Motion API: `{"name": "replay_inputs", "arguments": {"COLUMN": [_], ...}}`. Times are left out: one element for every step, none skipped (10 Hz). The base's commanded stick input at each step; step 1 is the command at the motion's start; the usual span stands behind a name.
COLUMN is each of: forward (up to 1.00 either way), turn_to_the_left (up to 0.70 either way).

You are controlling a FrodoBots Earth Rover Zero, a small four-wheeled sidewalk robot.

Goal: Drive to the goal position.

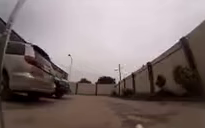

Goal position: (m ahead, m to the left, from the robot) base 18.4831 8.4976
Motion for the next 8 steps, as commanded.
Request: {"name": "replay_inputs", "arguments": {"forward": [0.98,0.98,0.98,0.98,0.98,0.98,0.98,0.98], "turn_to_the_left": [0.03,0.04,0.04,0.04,0.04,0.04,0.04,0.04]}}
